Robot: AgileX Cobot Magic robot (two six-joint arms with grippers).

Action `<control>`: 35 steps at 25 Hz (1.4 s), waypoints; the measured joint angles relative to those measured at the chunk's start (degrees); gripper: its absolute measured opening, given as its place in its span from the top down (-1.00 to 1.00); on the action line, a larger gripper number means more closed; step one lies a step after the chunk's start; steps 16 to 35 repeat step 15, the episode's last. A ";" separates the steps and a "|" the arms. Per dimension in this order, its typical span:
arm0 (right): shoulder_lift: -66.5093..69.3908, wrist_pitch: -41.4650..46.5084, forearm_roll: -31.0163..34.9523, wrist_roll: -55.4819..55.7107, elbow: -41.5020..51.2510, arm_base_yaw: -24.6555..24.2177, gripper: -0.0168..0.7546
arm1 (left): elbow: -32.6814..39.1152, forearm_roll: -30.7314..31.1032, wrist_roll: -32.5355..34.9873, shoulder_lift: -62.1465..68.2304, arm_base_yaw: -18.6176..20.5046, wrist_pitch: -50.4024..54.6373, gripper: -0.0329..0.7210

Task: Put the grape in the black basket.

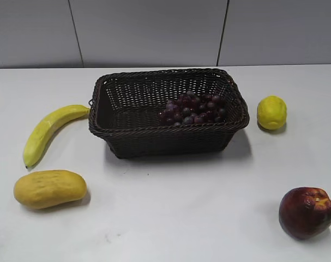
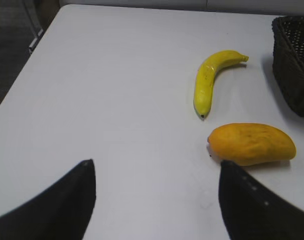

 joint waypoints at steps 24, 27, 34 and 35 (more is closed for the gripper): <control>0.00 0.00 0.00 0.00 0.00 0.00 -0.41 | 0.00 0.06 0.00 -0.35 0.00 0.00 -0.63; 0.00 0.00 0.00 0.00 0.00 0.00 -0.41 | 0.00 0.06 0.00 -0.35 0.00 0.00 -0.63; 0.00 0.00 0.00 0.00 0.00 0.00 -0.41 | 0.00 0.06 0.00 -0.35 0.00 0.00 -0.63; 0.00 0.00 0.00 0.00 0.00 0.00 -0.41 | 0.00 0.06 0.00 -0.35 0.00 0.00 -0.63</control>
